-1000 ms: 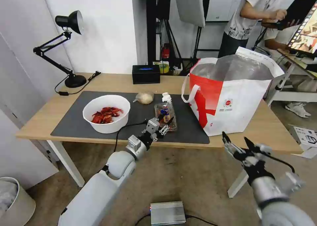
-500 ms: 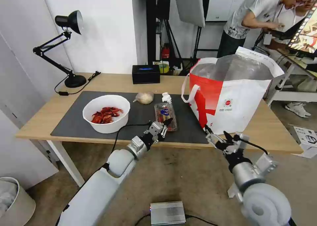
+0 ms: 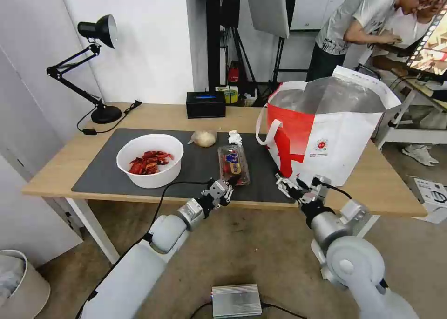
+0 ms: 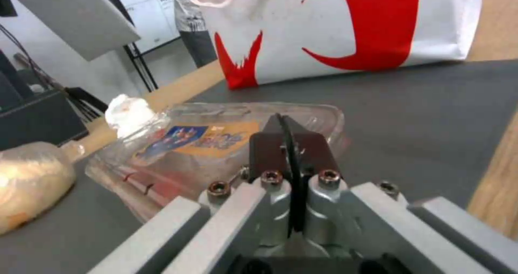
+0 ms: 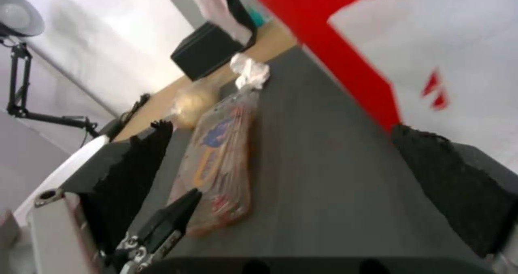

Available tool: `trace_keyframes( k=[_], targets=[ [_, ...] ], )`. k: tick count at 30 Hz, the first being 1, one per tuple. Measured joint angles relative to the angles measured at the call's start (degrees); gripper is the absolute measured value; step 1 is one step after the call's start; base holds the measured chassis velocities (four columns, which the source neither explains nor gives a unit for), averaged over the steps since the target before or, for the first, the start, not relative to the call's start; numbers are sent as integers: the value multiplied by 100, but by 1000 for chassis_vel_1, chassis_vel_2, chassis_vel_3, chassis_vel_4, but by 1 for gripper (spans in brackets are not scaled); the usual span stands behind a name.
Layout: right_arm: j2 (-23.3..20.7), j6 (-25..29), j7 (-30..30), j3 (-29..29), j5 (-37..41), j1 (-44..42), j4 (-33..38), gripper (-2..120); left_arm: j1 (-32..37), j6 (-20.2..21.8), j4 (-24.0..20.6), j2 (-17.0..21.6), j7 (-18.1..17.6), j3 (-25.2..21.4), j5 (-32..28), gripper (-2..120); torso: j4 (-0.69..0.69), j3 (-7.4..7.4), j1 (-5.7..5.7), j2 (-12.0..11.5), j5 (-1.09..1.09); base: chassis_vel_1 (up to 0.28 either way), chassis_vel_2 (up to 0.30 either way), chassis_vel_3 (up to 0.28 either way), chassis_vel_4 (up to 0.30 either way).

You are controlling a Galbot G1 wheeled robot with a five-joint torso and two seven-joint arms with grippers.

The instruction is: Pick up the trash from the table and place it into the takeout bag.

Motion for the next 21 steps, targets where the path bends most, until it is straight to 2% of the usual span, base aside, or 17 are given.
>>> trace_keyframes(
  k=[15,21],
  targets=[
    [242,-83,89,-421,375,1227,-988,100,-7,-30,80,-10,38,-9,24,0,0,0,0,0,0,0,0,0,0],
    [428,-316,234,-509,930,1654,-1329,100,37,-43,69,28,45,-87,-8,0,0,0,0,0,-1,0,0,0,0]
  ],
)
